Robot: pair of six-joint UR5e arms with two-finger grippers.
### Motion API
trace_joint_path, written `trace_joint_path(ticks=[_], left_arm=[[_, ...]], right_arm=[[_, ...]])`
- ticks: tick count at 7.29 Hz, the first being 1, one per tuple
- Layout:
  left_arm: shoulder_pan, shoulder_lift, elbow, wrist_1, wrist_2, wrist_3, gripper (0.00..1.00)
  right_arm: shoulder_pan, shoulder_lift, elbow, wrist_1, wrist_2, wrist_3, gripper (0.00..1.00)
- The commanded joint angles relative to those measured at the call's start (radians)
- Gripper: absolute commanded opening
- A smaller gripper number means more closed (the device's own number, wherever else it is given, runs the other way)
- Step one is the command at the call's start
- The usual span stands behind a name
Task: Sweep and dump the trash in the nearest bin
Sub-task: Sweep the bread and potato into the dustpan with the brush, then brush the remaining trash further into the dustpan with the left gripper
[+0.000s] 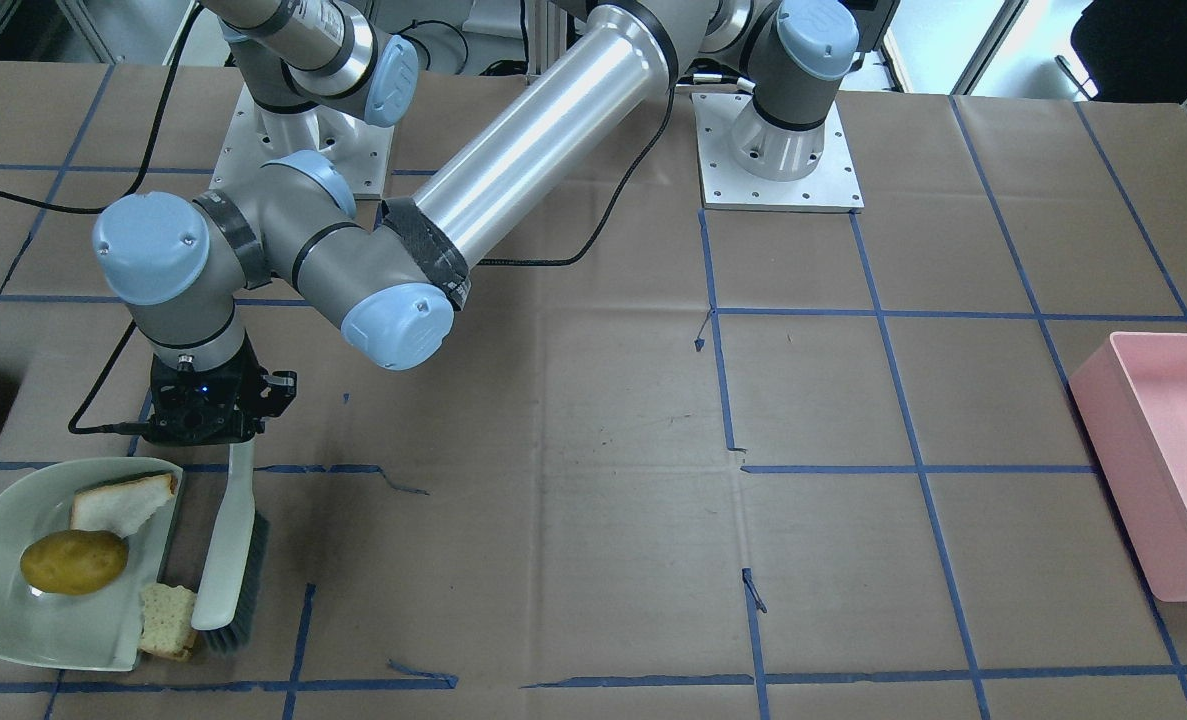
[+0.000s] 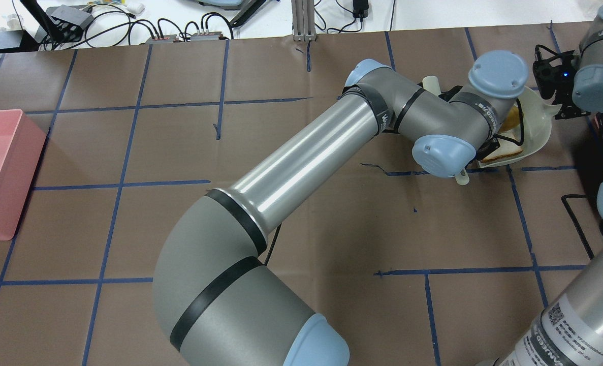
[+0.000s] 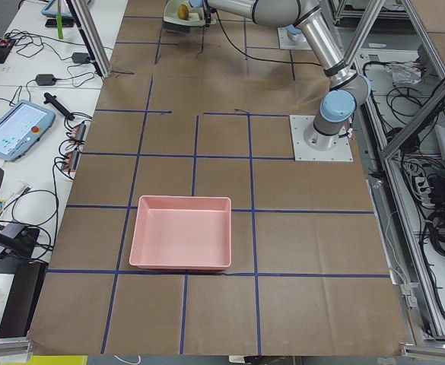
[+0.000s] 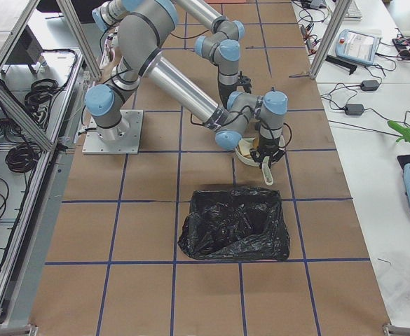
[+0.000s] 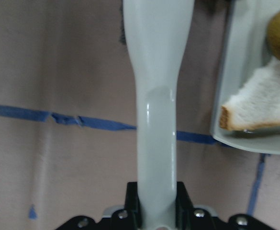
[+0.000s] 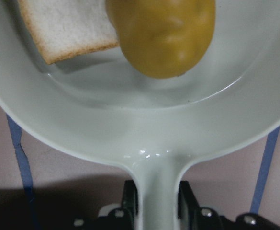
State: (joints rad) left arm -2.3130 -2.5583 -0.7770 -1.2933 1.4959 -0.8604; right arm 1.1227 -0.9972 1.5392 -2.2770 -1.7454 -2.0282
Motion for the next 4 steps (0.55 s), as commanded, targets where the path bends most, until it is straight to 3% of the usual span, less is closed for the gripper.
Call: trace_joint_path(ticks=[1,3,4], left_arm=[[0.006,-0.064,0.147,-0.163,-0.005,0.058,0.00],[0.006,-0.147,0.278,-0.259,-0.060,0.098,0.00],[0.006,-0.146,0.294,-0.299,-0.059,0.131,0.00]], right_arm=[[0.000,0.008,-0.004,0.001,-0.002,0.000,0.00],[0.000,0.009,-0.007,0.001,-0.002,0.000,0.00],[0.000,0.009,-0.008,0.001,-0.002,0.000,0.00]])
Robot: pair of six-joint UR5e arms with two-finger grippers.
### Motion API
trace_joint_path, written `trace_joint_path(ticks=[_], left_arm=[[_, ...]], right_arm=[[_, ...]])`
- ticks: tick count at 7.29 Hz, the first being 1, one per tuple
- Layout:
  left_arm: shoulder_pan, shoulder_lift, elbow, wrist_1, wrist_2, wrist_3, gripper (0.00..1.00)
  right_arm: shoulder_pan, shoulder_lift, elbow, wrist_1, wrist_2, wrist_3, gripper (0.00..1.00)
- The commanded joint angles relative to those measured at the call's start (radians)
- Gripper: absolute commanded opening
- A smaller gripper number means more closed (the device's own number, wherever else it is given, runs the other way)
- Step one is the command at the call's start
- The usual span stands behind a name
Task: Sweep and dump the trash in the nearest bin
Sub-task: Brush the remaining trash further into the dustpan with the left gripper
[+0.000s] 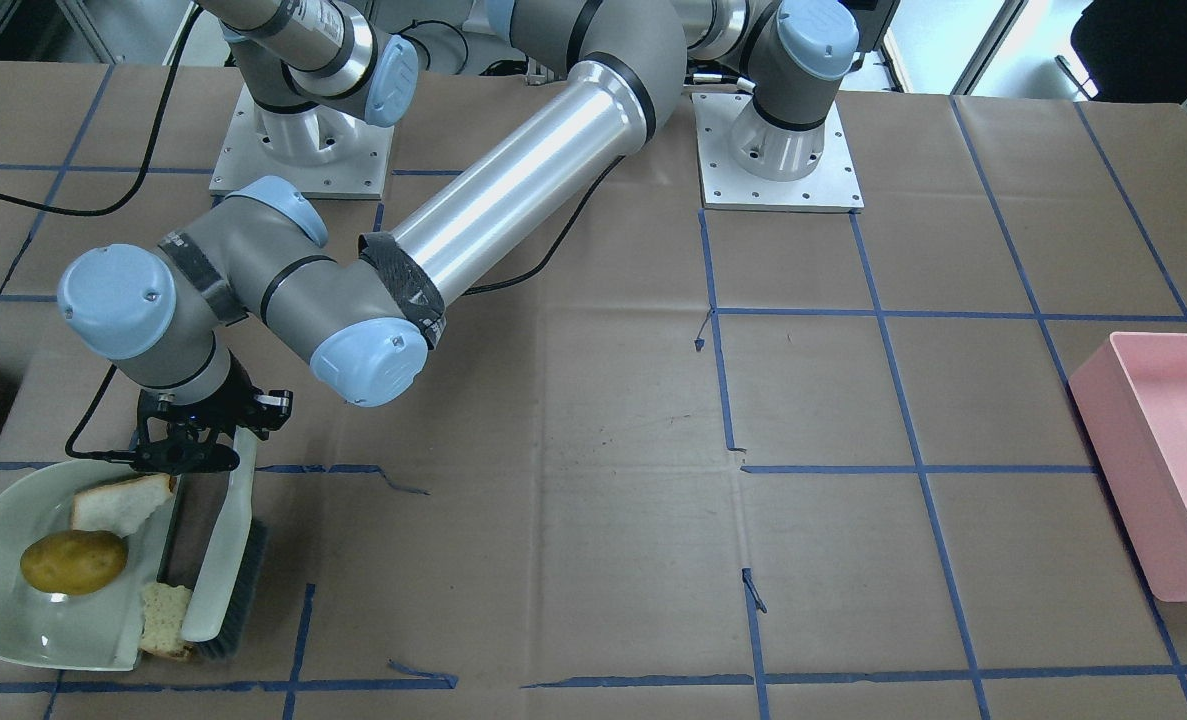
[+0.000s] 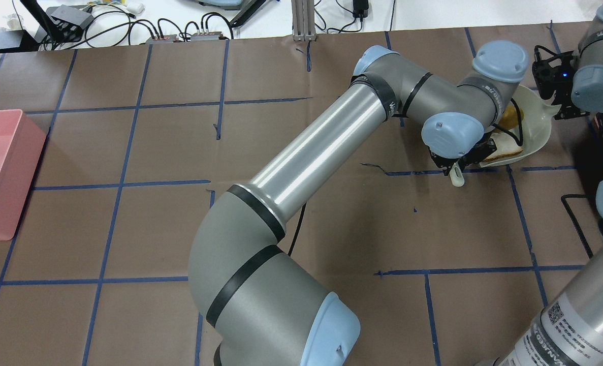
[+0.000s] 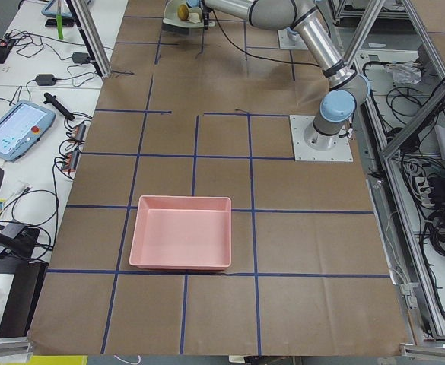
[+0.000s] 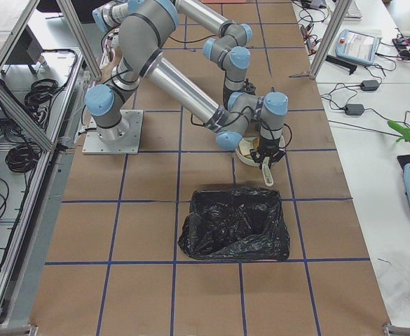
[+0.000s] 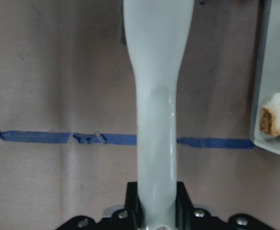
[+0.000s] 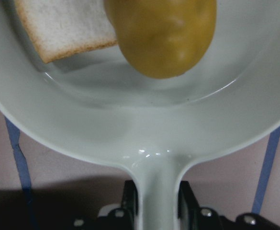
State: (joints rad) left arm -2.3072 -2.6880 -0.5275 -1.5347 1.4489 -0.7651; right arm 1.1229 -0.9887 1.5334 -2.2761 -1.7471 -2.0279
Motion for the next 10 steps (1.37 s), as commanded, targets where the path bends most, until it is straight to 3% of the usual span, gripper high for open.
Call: trace_joint_path(ticks=[1,2,7,10], left_arm=[[0.000,-0.024,0.047,-0.059,-0.009,0.044,0.00],[0.000,-0.029,0.050,-0.059,-0.016,0.040,0.00],[-0.006,-0.065,0.098,0.104,-0.353,0.035,0.00],[-0.014,-0.076,0.099,0.198,-0.475,0.035,0.00]], right_arm=[[0.000,0.001,-0.002,0.000,-0.002,0.000,0.00],[0.000,-0.001,-0.004,0.009,0.000,0.000,0.00],[0.000,-0.005,-0.018,0.032,-0.006,0.002,0.00],[0.000,-0.007,-0.018,0.033,-0.008,0.002,0.00]])
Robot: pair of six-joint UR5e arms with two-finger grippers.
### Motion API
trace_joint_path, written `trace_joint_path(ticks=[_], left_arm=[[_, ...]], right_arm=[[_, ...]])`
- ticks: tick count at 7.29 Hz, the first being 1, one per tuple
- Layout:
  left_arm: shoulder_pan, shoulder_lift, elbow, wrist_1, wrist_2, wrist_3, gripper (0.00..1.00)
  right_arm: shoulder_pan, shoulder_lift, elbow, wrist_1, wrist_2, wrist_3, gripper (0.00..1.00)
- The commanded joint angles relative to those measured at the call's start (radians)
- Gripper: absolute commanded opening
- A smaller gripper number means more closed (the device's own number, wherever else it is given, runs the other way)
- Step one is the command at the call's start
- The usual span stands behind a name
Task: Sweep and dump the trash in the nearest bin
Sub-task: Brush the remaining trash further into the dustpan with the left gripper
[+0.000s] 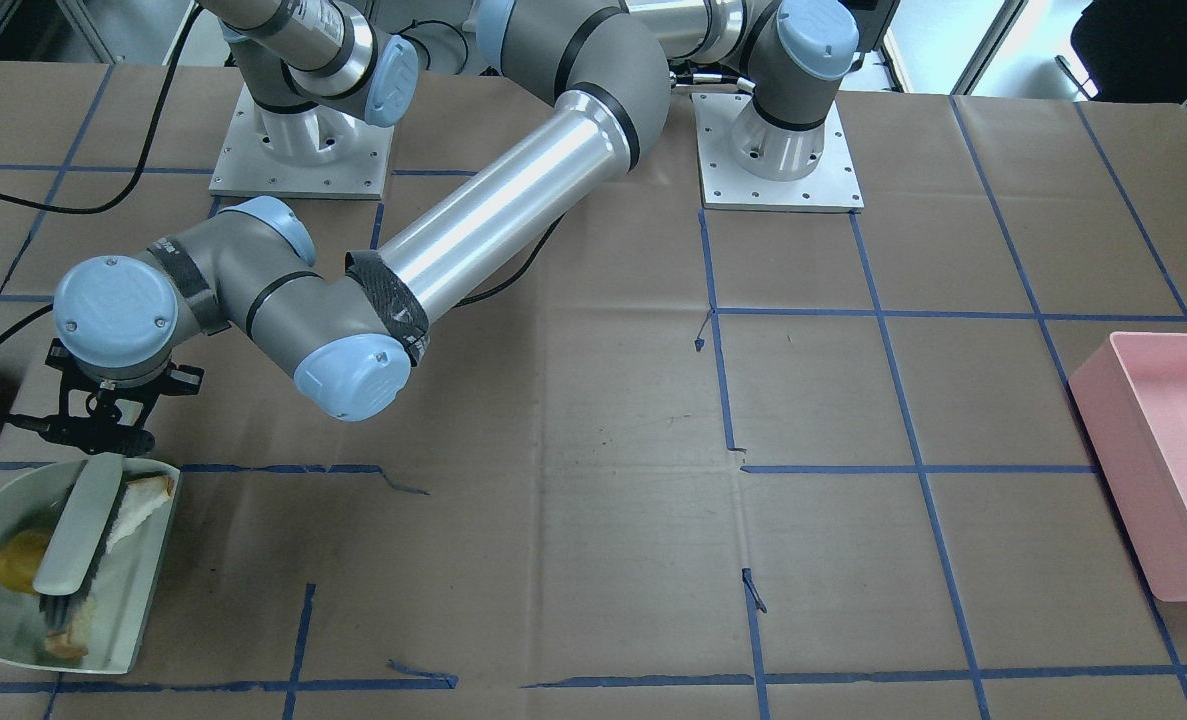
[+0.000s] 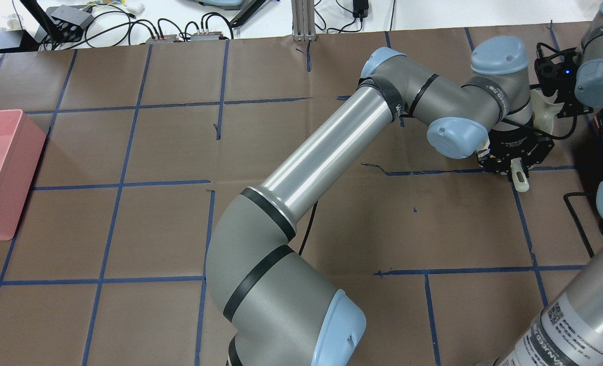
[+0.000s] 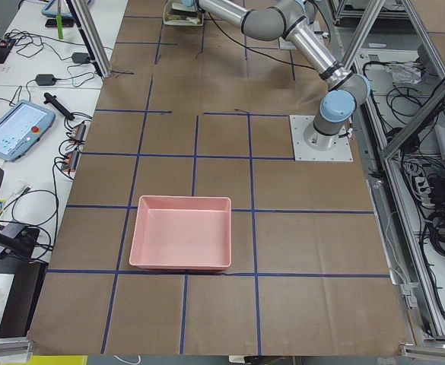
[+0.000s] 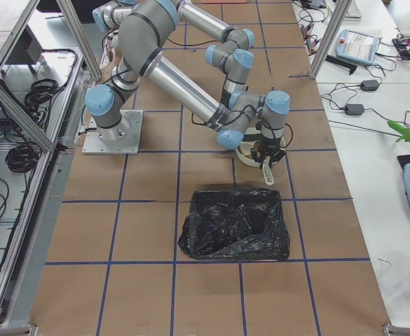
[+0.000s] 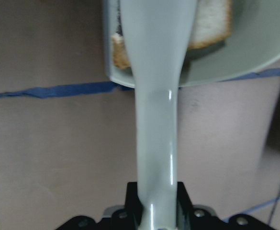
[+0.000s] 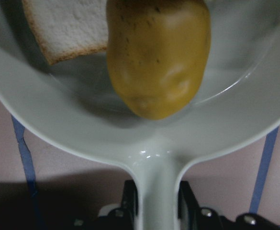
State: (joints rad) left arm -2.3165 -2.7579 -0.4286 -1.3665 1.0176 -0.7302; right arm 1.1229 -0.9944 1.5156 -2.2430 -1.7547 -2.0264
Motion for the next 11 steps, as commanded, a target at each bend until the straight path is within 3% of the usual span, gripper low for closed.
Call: trace_joint_path(ticks=[1,3,4,6,11], left_arm=[[-0.012,-0.006,-0.002,0.043,-0.053,0.002,0.00],[-0.009,0.012,-0.010,-0.043,0.004,0.006,0.00],[-0.006,0.071,-0.027,-0.160,0.074,0.008,0.00],[-0.030,0.107,-0.109,-0.201,0.070,0.001,0.00],[-0.037,0.183,-0.185,-0.239,0.078,-0.003,0.00]], right_arm=[[0.000,-0.003,0.001,0.000,0.001,0.002,0.00],[0.000,-0.003,0.001,0.002,0.001,0.005,0.00],[0.000,-0.003,0.001,0.002,0.003,0.008,0.00],[0.000,-0.003,0.000,0.017,0.009,0.015,0.00],[0.000,-0.003,0.000,0.022,0.017,0.017,0.00]])
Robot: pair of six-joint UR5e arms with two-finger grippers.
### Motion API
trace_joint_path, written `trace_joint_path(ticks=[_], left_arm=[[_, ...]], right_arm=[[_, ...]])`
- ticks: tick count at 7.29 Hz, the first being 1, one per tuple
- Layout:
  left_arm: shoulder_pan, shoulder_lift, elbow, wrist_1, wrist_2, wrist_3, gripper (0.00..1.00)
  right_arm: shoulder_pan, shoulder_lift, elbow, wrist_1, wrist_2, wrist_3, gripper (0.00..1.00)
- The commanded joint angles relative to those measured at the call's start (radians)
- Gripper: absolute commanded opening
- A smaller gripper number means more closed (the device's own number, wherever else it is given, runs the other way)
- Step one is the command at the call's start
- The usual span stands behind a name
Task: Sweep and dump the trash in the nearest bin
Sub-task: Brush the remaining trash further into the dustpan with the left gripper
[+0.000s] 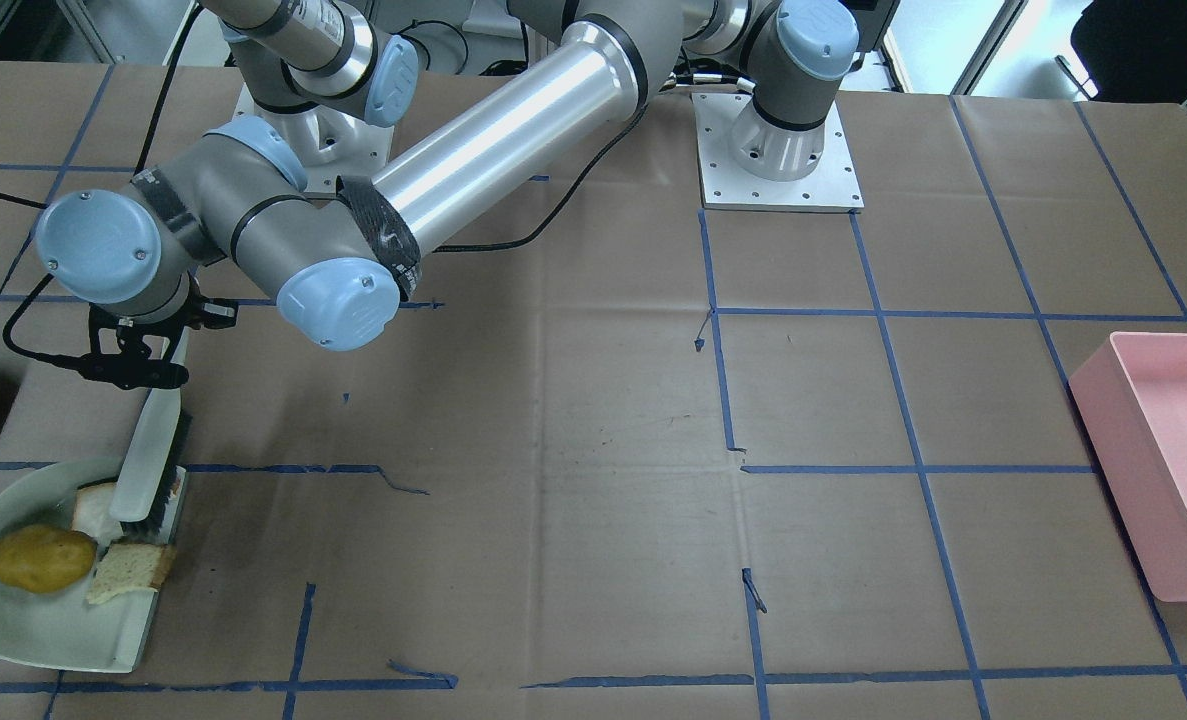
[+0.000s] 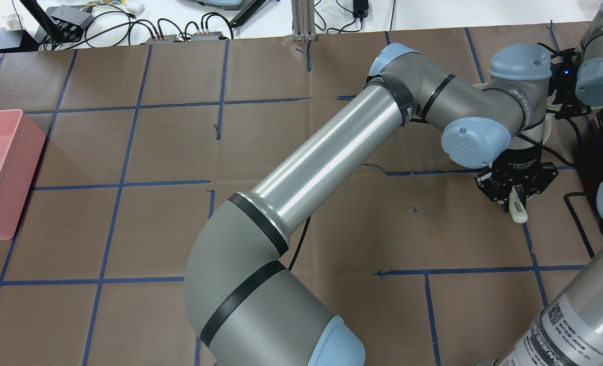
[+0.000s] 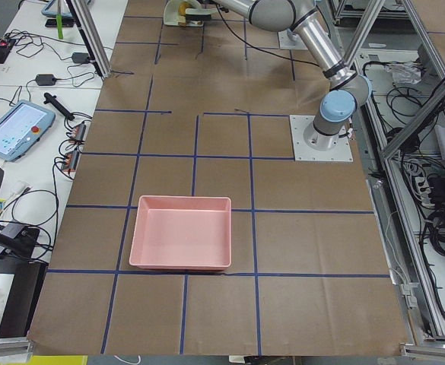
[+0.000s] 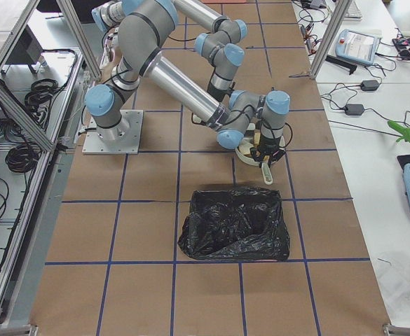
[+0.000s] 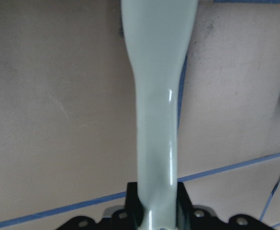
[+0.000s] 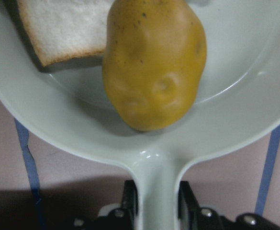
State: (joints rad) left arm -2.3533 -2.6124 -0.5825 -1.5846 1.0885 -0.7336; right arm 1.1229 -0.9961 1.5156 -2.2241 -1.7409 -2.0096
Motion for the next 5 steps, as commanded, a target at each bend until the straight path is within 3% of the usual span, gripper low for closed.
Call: trace_joint_path(ticks=[1,3,5], left_arm=[[0.018,0.075,-0.072,-0.049,0.042,0.000,0.00],[0.026,0.054,-0.074,-0.035,0.181,-0.007,0.00],[0.067,0.074,-0.082,-0.052,0.236,0.010,0.00]], right_arm=[[-0.002,-0.001,-0.001,0.020,0.027,0.006,0.00],[-0.002,-0.001,-0.002,0.024,0.031,0.006,0.00],[-0.003,-0.001,-0.002,0.026,0.049,0.006,0.00]])
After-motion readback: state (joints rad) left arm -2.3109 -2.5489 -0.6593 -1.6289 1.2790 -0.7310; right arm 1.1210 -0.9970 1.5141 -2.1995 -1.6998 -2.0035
